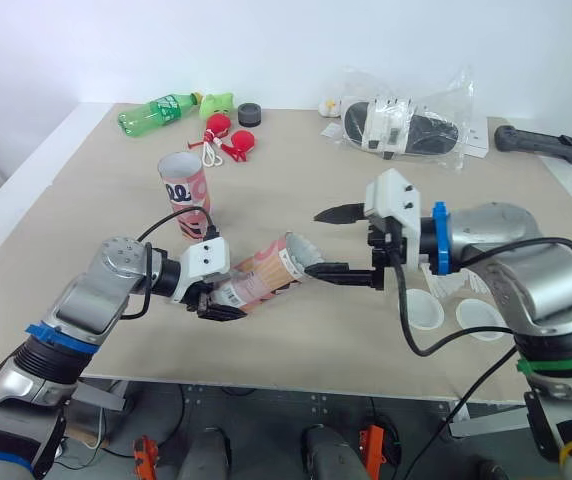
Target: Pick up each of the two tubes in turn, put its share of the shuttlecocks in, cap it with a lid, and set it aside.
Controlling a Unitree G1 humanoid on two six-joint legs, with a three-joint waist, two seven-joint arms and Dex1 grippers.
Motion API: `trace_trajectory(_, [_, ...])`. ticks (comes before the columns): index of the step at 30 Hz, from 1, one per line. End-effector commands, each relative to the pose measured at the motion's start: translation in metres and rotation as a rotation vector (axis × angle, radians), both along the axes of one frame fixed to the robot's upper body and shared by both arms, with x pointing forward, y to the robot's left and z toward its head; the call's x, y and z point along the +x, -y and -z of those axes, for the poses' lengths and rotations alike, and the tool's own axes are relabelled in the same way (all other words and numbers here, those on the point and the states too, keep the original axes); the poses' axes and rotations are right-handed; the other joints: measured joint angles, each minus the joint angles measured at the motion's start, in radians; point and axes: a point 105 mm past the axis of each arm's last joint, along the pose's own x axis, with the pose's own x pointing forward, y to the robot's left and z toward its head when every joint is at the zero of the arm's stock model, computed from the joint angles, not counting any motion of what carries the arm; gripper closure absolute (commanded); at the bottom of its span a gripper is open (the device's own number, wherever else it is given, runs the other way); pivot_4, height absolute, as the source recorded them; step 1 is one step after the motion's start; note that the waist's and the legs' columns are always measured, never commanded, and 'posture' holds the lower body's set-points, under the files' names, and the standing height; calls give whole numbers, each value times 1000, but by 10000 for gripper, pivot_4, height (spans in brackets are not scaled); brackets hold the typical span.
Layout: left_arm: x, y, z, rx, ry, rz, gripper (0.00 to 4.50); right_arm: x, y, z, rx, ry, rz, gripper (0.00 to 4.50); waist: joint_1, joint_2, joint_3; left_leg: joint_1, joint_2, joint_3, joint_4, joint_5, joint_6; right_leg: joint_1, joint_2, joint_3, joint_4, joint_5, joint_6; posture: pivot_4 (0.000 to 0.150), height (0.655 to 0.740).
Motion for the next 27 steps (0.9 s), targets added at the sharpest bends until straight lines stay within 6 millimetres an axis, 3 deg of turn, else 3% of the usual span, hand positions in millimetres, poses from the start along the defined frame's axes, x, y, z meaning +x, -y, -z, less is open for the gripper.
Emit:
trace_trajectory(1, [1,-4,8,28,-18,-23,9611,14,49,-14,65,110,342,973,0,-1,-1,0,0,0,0,0,0,0,0,-1,0,0,0,1500,7400])
trace_trajectory(4, [0,-3,10,26,-26,-17,9611,15,79,-4,121,124,557,973,-2,-1,-1,1,0,0,0,0,0,0,0,0,0,0,0,1500,7400])
trace_trajectory(9, [1,-3,10,29,-33,-8,9611,-6,113,18,142,69,740,973,0,0,-1,1,-1,0,0,0,0,0,0,0,0,0,0,1500,7400])
trace_trajectory(20, [4,0,11,44,-44,31,9611,-38,129,59,107,-142,873,973,-2,0,-1,3,-1,0,0,1,1,1,-1,1,0,0,-5,1500,7400])
trace_trajectory(27, [5,3,11,43,-44,42,9611,-25,135,80,123,-200,1022,973,-2,0,-1,3,-1,1,0,1,1,1,-1,1,0,-1,-5,1500,7400])
